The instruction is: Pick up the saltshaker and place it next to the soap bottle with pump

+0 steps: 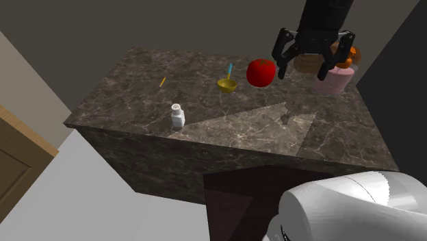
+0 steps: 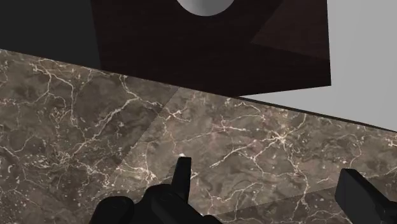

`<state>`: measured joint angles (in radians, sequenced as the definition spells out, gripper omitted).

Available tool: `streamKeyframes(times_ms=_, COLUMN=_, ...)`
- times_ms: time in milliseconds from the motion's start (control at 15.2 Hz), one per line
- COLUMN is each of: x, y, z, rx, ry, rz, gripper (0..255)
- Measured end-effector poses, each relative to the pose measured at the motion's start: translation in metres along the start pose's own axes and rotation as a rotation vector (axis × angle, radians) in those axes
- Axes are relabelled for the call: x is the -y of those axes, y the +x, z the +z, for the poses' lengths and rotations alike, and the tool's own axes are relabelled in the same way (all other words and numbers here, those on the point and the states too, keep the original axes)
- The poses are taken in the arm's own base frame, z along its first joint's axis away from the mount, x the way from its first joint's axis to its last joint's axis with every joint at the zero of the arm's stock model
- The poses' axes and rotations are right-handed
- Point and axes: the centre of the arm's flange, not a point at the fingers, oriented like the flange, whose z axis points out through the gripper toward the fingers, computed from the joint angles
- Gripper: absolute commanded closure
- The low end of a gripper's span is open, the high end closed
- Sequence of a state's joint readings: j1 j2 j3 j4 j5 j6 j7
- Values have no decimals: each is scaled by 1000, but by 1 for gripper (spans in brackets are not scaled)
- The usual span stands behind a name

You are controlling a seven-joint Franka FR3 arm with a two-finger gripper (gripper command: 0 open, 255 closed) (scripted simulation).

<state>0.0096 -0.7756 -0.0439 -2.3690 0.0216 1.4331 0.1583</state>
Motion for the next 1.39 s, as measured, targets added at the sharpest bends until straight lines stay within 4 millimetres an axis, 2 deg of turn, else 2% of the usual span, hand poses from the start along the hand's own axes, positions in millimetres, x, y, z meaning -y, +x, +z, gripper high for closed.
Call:
streamKeyframes(times_ms=66, x=0, y=0, z=0, rx=0, ry=0, rz=0, gripper=0)
streamKeyframes(times_ms=264, x=23, y=11, z=12, rx=11, ry=-2, rz=-2, gripper=0)
streamKeyframes(times_ms=924, x=131, y=71, z=62, rx=61, ry=-10, rz=-10, gripper=0)
streamKeyframes(times_ms=1386, x=209, y=106, z=105, rx=96, ry=-16, rz=-15, gripper=0)
